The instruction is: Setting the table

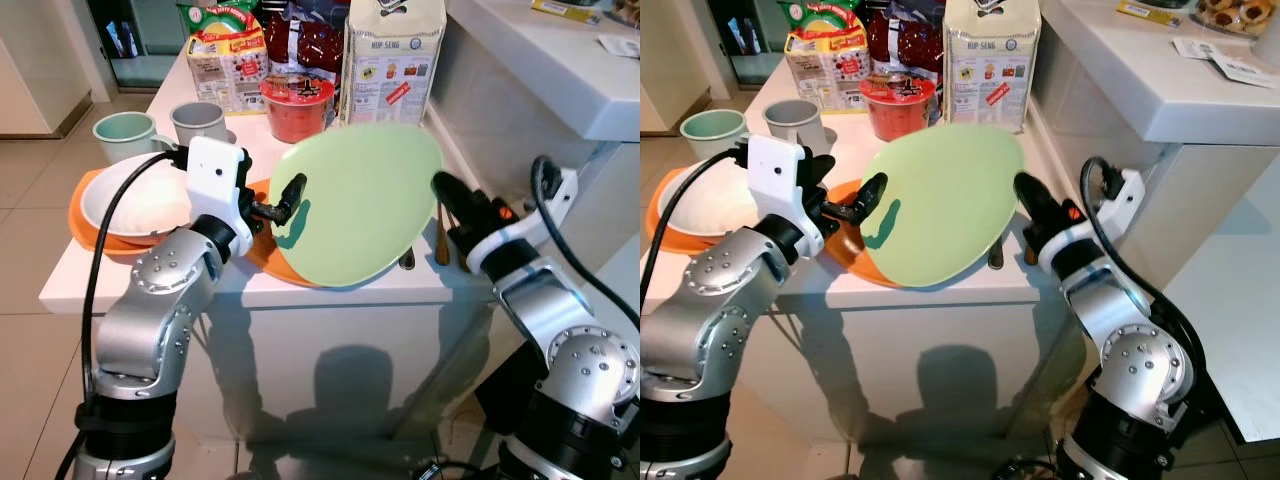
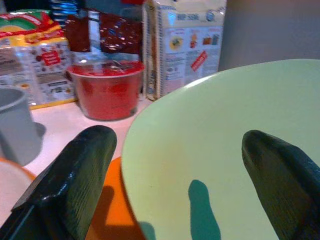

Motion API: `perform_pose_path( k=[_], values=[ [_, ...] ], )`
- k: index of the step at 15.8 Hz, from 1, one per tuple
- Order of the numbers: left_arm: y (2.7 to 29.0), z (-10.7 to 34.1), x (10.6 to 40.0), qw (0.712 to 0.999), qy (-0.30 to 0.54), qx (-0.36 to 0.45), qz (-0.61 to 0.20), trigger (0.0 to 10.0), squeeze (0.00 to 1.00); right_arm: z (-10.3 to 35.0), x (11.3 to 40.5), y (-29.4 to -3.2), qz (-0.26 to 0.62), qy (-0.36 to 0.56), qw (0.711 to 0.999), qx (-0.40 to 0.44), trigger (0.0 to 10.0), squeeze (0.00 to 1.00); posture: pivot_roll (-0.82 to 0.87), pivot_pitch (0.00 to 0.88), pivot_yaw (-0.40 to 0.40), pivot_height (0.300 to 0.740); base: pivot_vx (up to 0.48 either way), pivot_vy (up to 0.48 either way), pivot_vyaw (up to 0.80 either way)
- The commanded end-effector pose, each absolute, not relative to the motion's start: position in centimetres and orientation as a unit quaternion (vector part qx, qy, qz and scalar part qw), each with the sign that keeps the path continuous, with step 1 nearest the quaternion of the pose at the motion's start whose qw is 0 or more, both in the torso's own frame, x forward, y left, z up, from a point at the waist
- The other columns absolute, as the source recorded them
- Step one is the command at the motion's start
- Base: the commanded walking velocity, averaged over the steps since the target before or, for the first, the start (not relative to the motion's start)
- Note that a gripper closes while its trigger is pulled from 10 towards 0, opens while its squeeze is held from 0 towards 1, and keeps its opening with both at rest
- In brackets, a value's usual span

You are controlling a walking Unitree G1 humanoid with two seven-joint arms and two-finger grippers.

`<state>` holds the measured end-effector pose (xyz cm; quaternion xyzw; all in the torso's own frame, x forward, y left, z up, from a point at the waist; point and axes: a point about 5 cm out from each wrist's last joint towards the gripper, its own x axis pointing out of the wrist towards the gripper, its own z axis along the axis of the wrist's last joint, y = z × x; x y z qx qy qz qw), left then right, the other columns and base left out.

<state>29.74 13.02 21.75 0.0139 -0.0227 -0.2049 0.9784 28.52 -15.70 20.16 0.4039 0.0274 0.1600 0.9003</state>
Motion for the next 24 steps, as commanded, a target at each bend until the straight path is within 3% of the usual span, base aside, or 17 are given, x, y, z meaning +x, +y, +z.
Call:
perform_pose_path(
  k=[1,5,6,7,13,14,15,18,24],
  values=[
    [12.5,21.7,29.4,0.976,-0.025,0.022,-0.214,10.0,0.0,20.6,28.3,-15.8,0.156,0.023,0.908,0.389,0.0,0.0,0.01,0.0,-0.012,0.74,0.0,0.0,0.0],
    [11.3,22.3,28.5,0.961,-0.041,0.008,-0.274,10.0,0.0,21.3,29.0,-16.5,0.125,0.011,0.898,0.423,0.0,0.0,0.02,0.0,-0.017,0.74,0.0,0.0,0.0],
    [10.6,22.6,28.2,0.951,-0.05,0.011,-0.305,10.0,0.36,21.4,29.2,-16.4,0.121,0.013,0.896,0.428,0.0,0.0,0.02,0.0,-0.017,0.74,0.0,0.0,0.0],
    [9.9,22.9,28.0,0.943,-0.059,0.031,-0.326,10.0,1.0,21.3,29.5,-16.1,0.118,0.016,0.893,0.433,0.0,0.0,0.02,0.0,-0.017,0.74,0.0,0.0,0.0],
    [7.7,22.3,28.4,0.914,-0.069,0.148,-0.372,10.0,1.0,21.4,30.6,-14.2,0.118,0.039,0.877,0.464,0.0,0.0,0.01,0.0,-0.019,0.74,0.0,0.0,0.0],
    [7.4,22.0,28.5,0.905,-0.069,0.18,-0.379,10.0,0.82,21.6,30.8,-14.0,0.117,0.04,0.874,0.469,0.0,0.0,0.01,0.0,-0.02,0.74,0.0,0.0,0.0],
    [7.1,21.3,28.4,0.892,-0.063,0.21,-0.396,10.0,0.0,21.7,31.0,-13.7,0.115,0.041,0.871,0.476,0.0,0.0,0.01,0.0,-0.021,0.74,0.0,0.0,0.0],
    [6.4,20.1,28.2,0.87,-0.053,0.254,-0.419,10.0,0.0,22.3,31.5,-13.0,0.118,0.042,0.865,0.487,0.0,0.0,0.01,0.0,-0.025,0.74,0.0,0.0,0.0],
    [5.4,19.7,27.9,0.861,-0.06,0.242,-0.443,10.0,0.0,23.8,32.1,-11.8,0.134,0.037,0.855,0.499,0.0,0.0,0.01,0.0,-0.024,0.74,0.0,0.0,0.0]
  ],
)
